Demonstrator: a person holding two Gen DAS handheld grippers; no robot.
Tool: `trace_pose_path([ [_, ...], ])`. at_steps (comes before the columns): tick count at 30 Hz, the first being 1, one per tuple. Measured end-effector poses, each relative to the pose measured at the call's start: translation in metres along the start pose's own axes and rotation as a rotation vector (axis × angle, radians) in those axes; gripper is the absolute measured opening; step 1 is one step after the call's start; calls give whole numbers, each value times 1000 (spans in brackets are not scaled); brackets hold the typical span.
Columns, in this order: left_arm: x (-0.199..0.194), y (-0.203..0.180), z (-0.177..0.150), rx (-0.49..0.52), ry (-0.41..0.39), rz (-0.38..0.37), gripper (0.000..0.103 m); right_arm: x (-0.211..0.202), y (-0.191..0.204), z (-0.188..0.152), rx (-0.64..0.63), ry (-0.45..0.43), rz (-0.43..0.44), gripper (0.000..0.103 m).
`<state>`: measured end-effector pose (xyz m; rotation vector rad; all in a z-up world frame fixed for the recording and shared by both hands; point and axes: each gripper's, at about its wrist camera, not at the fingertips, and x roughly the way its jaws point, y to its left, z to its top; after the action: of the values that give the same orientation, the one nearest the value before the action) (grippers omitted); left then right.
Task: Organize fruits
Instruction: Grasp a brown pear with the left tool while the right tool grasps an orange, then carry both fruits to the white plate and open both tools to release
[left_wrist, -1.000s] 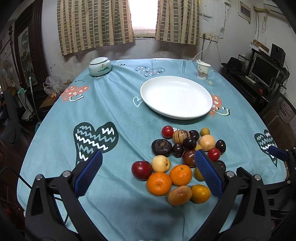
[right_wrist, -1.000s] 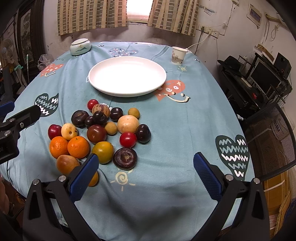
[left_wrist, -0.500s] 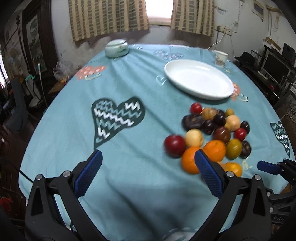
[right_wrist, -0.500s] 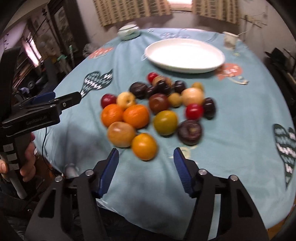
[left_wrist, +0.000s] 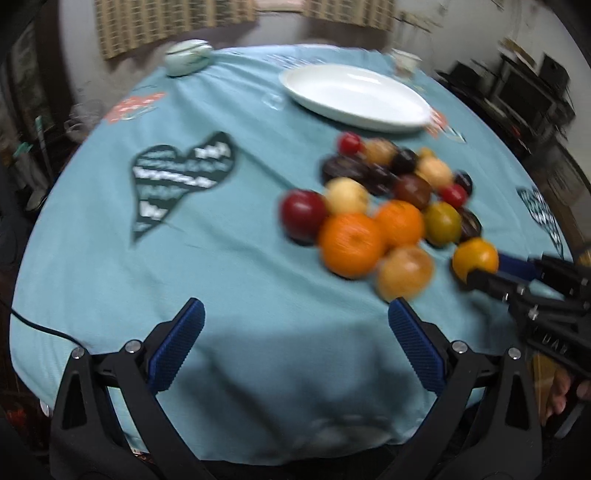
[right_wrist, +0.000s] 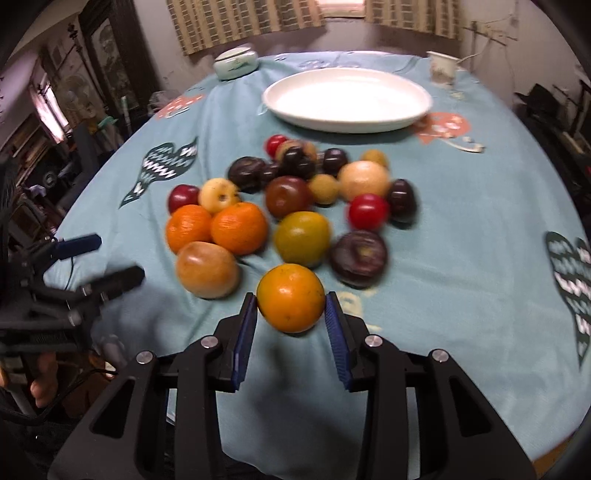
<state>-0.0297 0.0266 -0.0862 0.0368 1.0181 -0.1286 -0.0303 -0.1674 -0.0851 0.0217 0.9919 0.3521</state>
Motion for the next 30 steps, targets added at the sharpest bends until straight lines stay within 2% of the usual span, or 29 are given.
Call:
trace_pose_path([
  [4, 10, -27, 1, 33, 28, -72, 101, -13, -12, -9, 7, -16, -23, 38],
  [8, 18, -48, 3, 35, 41, -92, 101, -19, -29, -19, 23, -21, -48, 38],
  [11, 30, -58, 6, 25, 56, -81, 99, -21, -41, -23, 44, -22, -47, 38],
  [20, 51, -71, 12, -28, 43, 1, 77, -25, -61, -32, 70, -22, -32, 38],
  [22, 49, -68, 13, -34, 33, 19, 60, -24, -61, -32, 72, -20, -25, 38],
  [24, 47, -63, 13, -51, 31, -9, 53, -23, -62, -30, 75, -23, -17, 38],
  [25, 45, -60, 12, -54, 31, -21, 44, -22, -61, -30, 76, -25, -12, 38],
  [30, 34, -52, 10, -65, 30, -71, 43, -24, -54, -26, 76, -43, 7, 38],
])
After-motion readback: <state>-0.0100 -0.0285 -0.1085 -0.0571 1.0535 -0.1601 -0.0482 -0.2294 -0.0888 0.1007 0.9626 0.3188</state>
